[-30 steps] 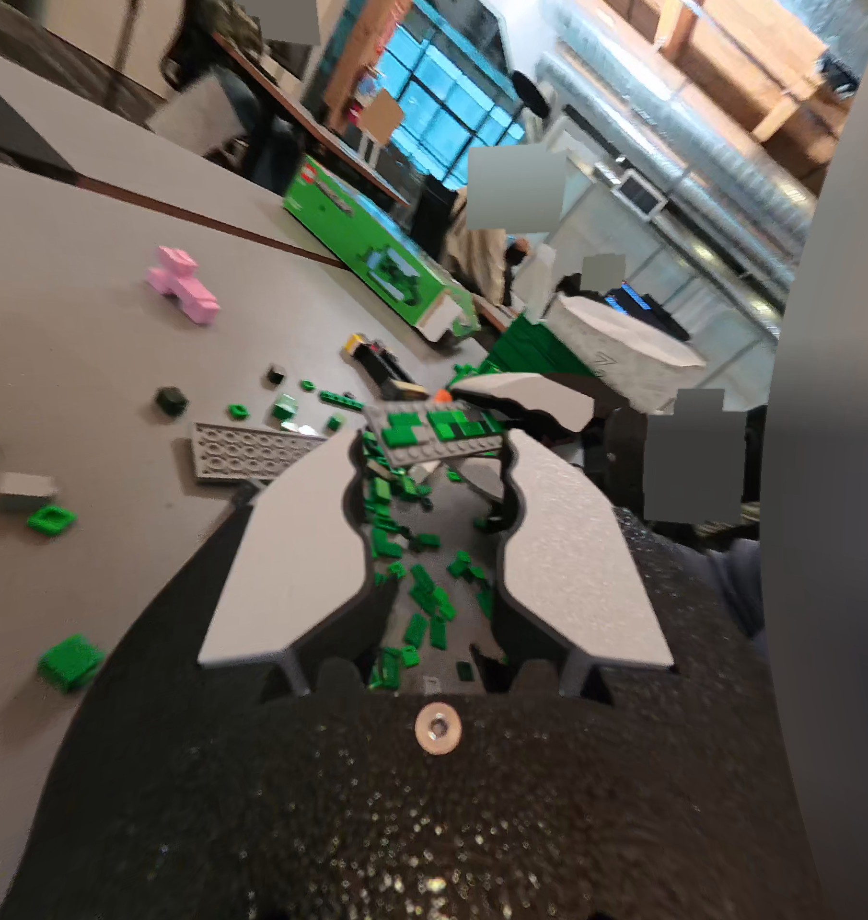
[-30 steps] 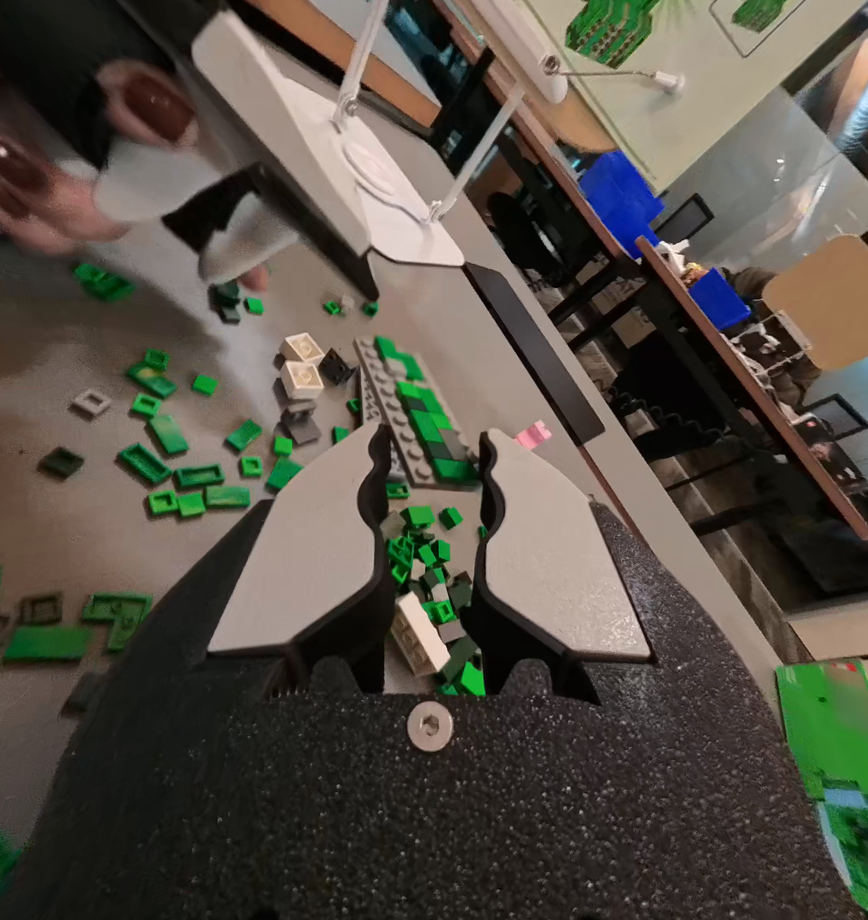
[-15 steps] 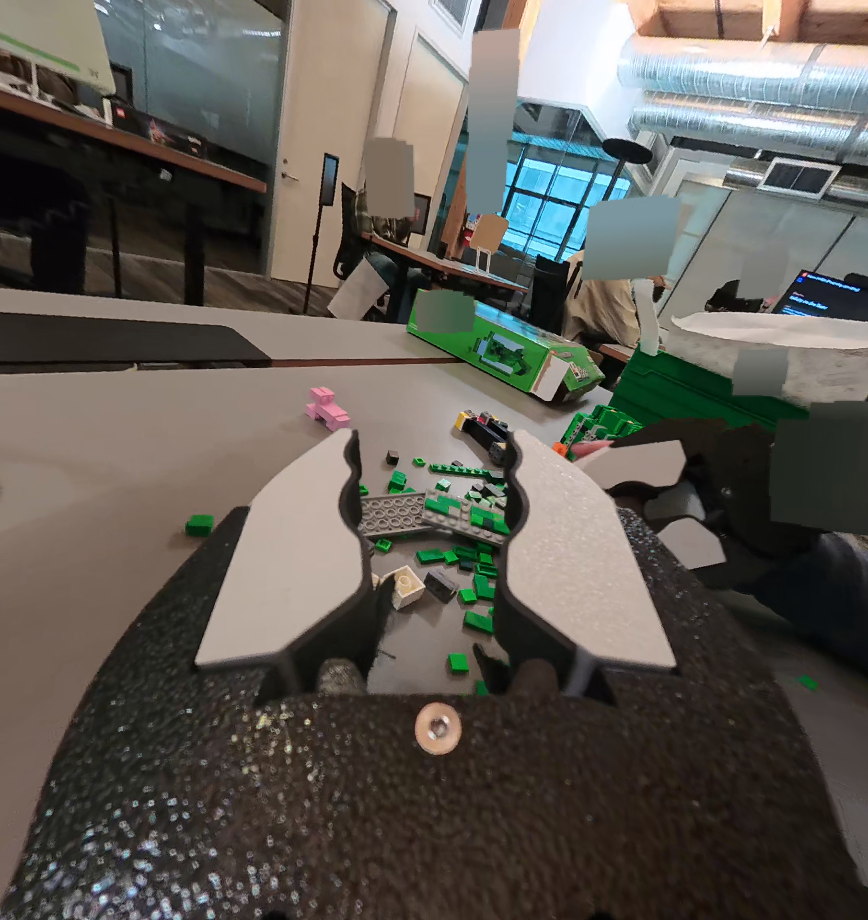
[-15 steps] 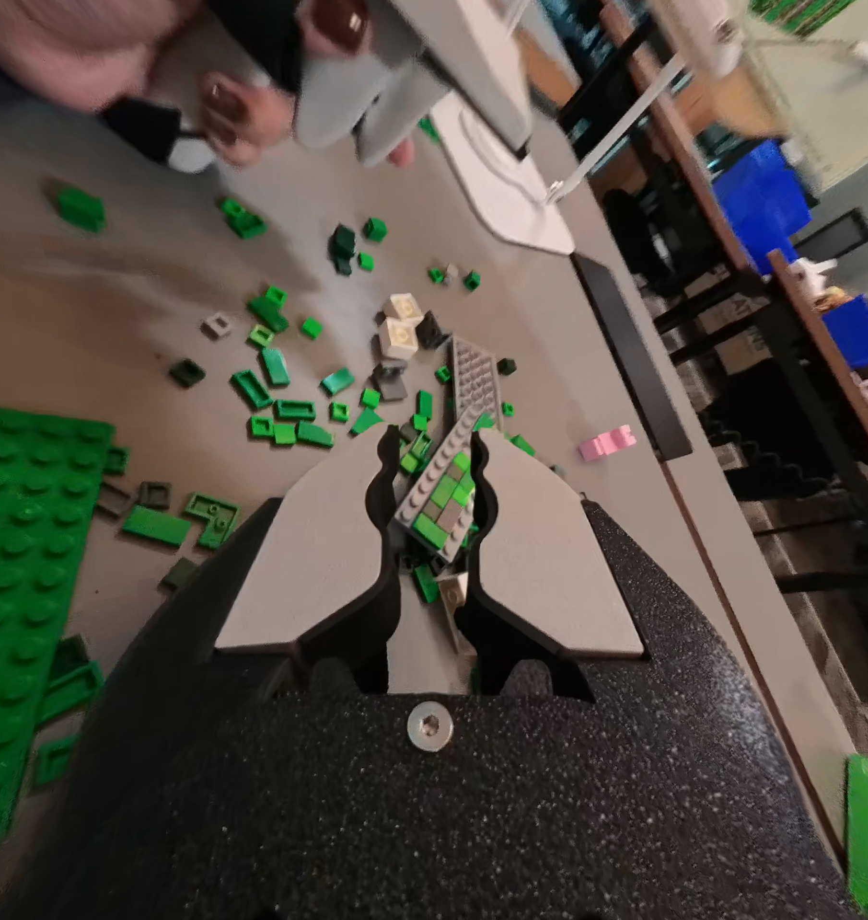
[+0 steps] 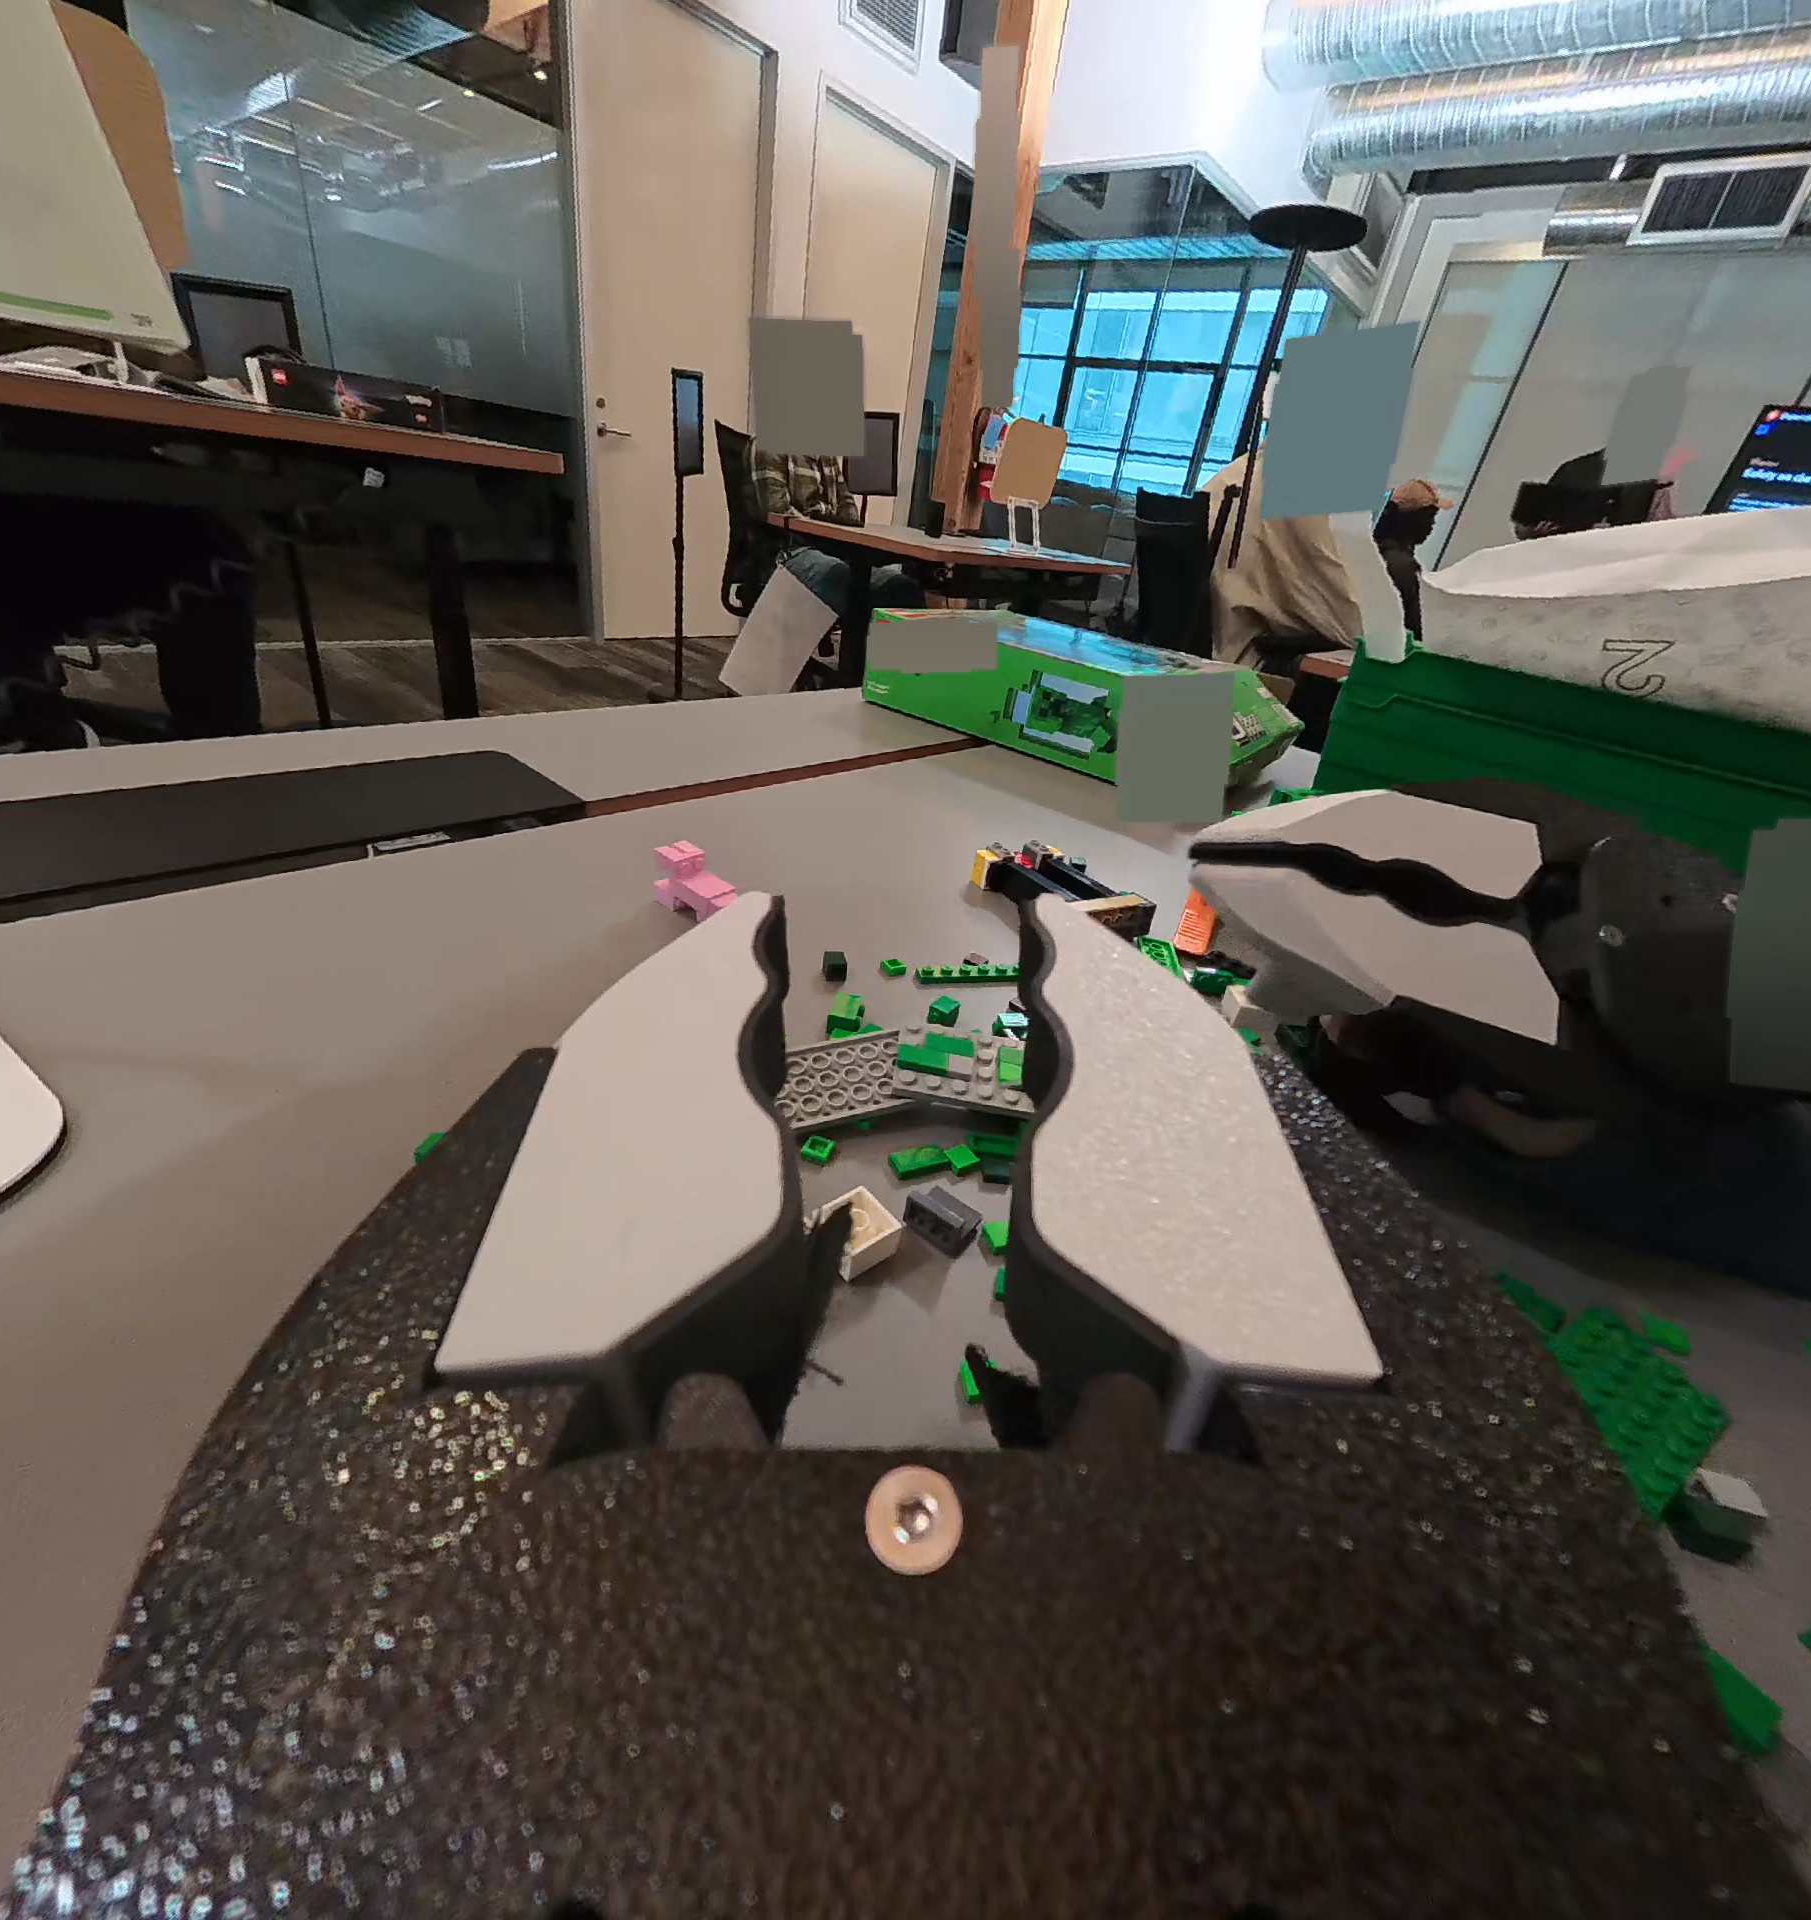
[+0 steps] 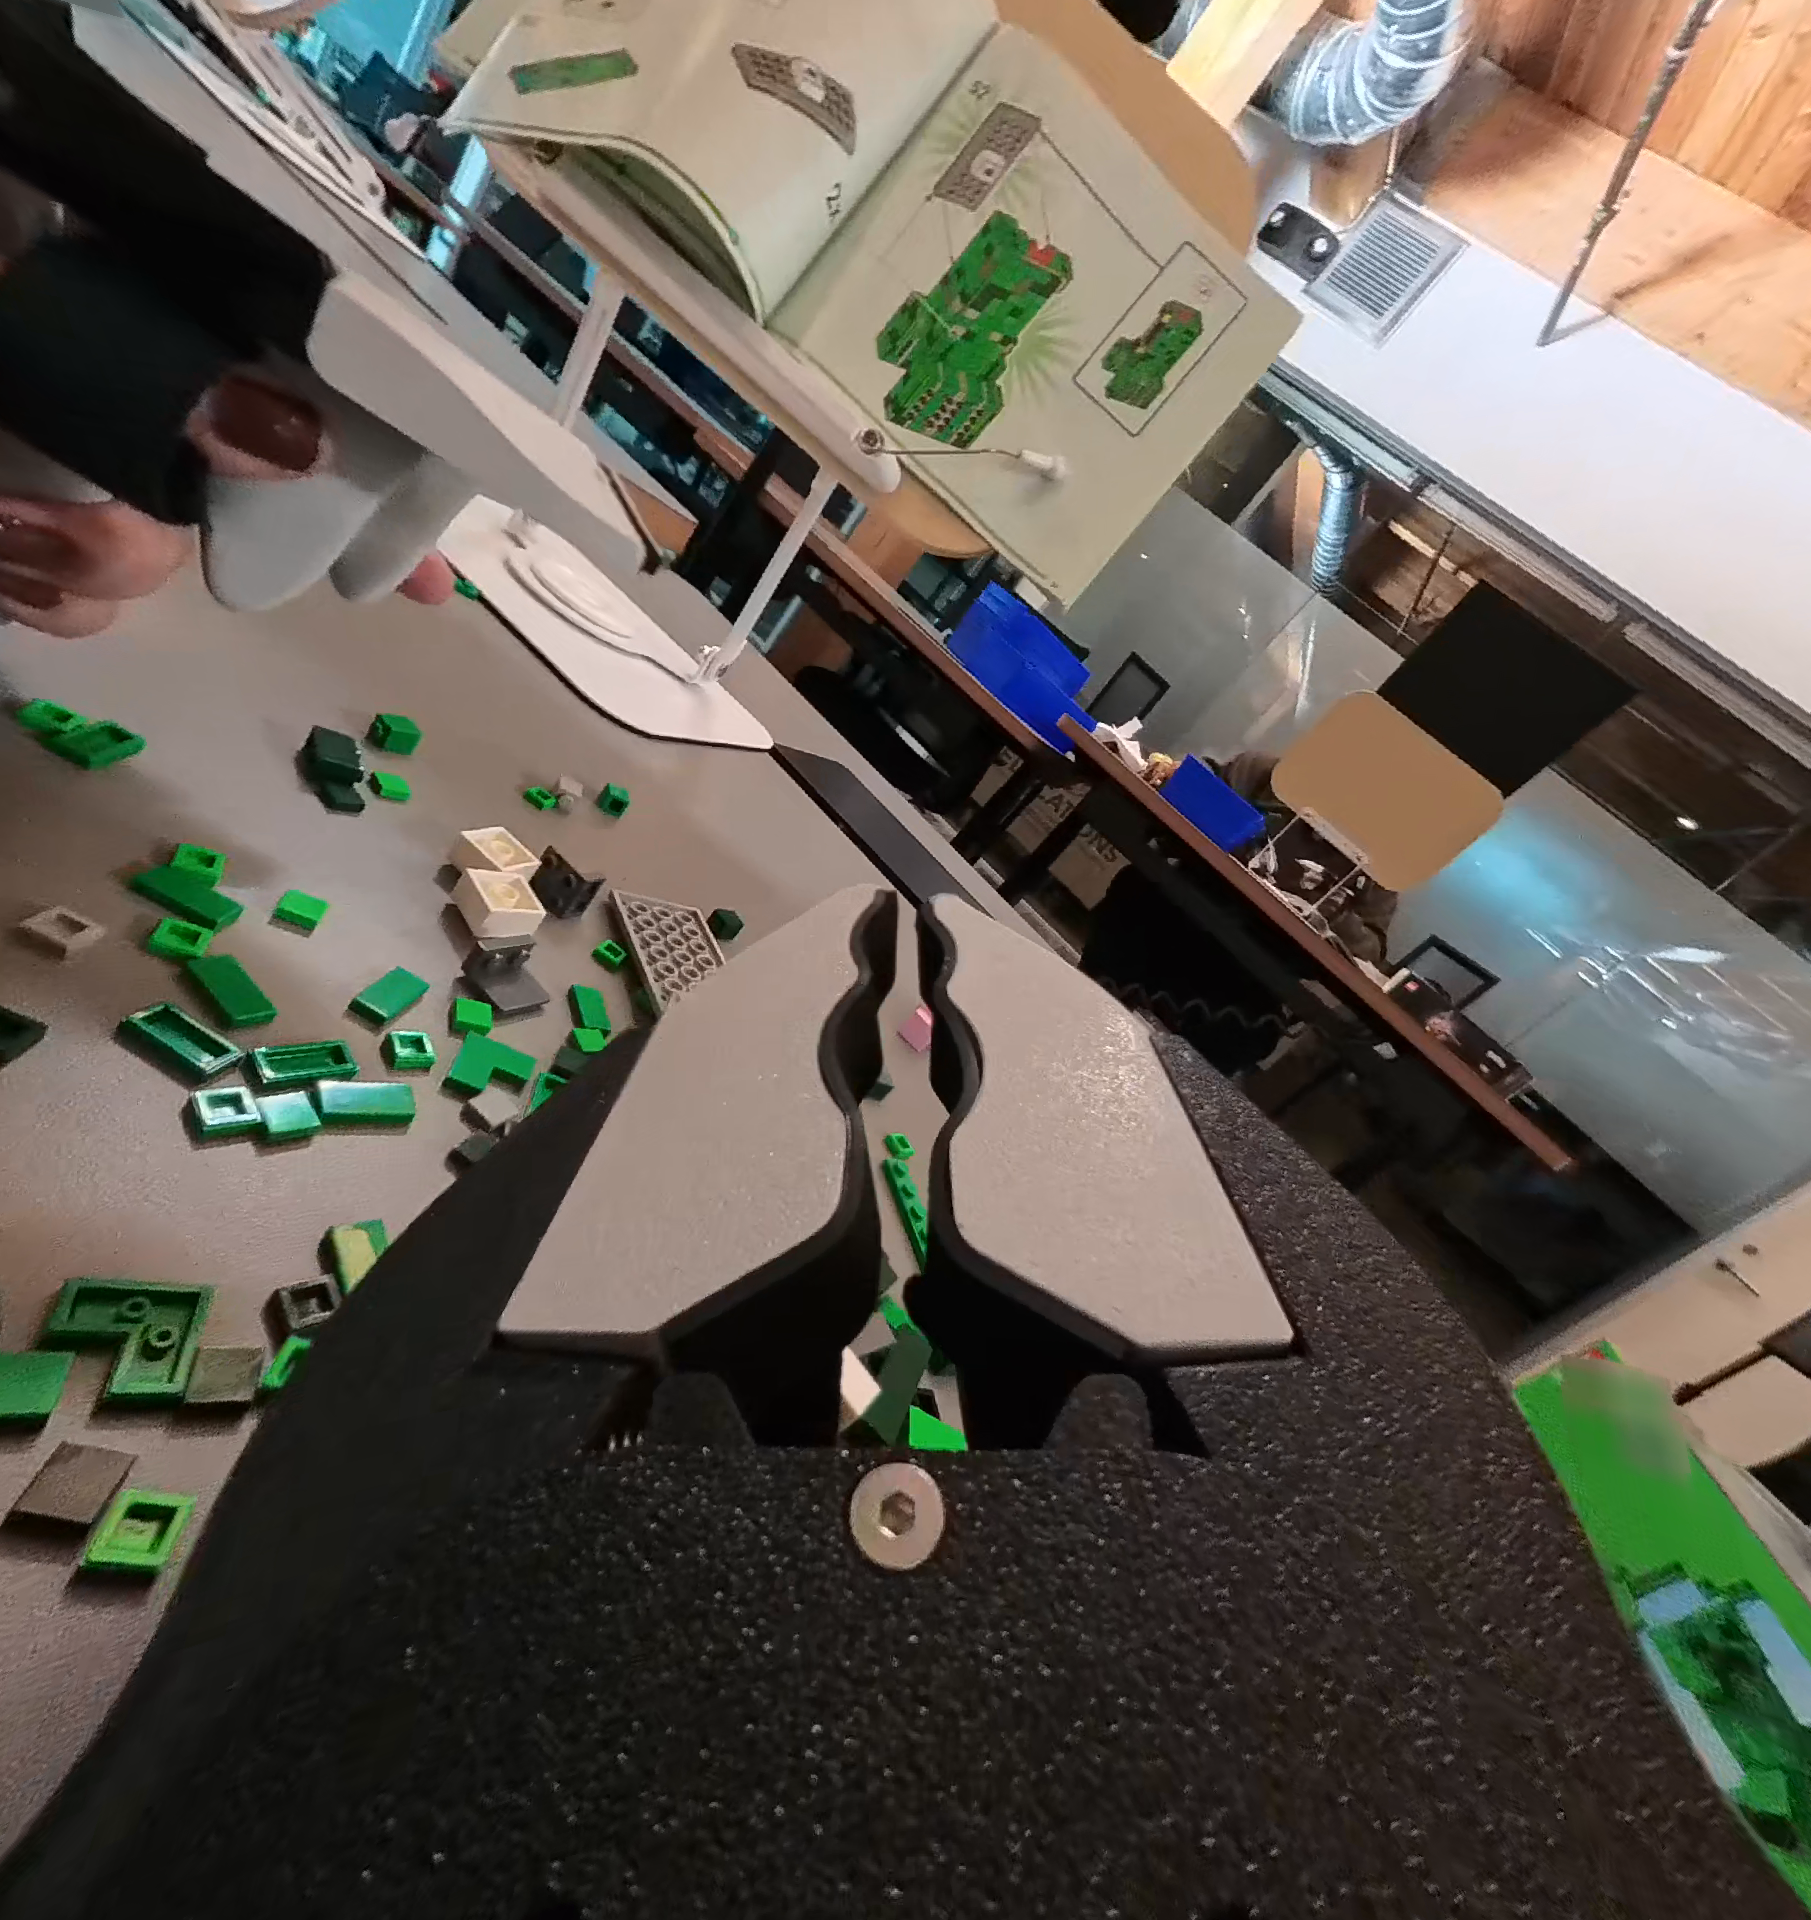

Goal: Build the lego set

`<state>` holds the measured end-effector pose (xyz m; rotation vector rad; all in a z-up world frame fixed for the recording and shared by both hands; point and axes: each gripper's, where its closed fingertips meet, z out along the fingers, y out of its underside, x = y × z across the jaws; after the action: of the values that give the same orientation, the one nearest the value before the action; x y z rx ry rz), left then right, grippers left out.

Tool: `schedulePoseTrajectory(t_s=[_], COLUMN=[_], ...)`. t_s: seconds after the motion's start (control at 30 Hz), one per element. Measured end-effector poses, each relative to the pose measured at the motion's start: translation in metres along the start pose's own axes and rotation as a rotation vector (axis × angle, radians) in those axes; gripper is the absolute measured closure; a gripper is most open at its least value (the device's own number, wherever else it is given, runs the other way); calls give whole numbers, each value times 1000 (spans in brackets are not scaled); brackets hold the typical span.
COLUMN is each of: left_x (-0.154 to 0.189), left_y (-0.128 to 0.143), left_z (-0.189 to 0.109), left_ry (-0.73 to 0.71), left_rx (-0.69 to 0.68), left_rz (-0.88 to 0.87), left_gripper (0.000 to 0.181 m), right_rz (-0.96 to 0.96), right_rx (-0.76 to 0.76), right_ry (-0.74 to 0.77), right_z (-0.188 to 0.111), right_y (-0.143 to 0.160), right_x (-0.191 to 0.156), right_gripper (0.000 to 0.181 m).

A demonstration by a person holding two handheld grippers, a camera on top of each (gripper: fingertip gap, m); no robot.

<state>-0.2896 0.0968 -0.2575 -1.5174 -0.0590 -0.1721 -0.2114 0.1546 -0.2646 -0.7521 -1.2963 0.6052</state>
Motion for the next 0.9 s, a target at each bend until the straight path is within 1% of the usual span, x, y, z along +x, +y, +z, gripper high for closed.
schedulePoseTrajectory(t_s=[0.07, 0.63, 0.7, 0.8, 0.9], left_x=[0, 0, 1, 5, 5], left_y=[0, 0, -1, -3, -2], left_z=[0, 0, 0, -2, -1], left_ry=[2, 8, 21, 43, 33], left_rx=[4, 10, 12, 30, 25], left_rz=[-8, -17, -19, -13, 0], left_gripper=[141, 152, 158, 179, 181], right_rz=[10, -7, -10, -2, 24], right_rx=[11, 59, 62, 62, 59], right_ry=[1, -45, -46, -42, -25], right_z=[0, -2, -3, -3, -3], right_y=[-1, -8, -9, -8, -7], right_x=[1, -7, -7, -5, -1], right_gripper=[181, 181, 181, 181, 181])
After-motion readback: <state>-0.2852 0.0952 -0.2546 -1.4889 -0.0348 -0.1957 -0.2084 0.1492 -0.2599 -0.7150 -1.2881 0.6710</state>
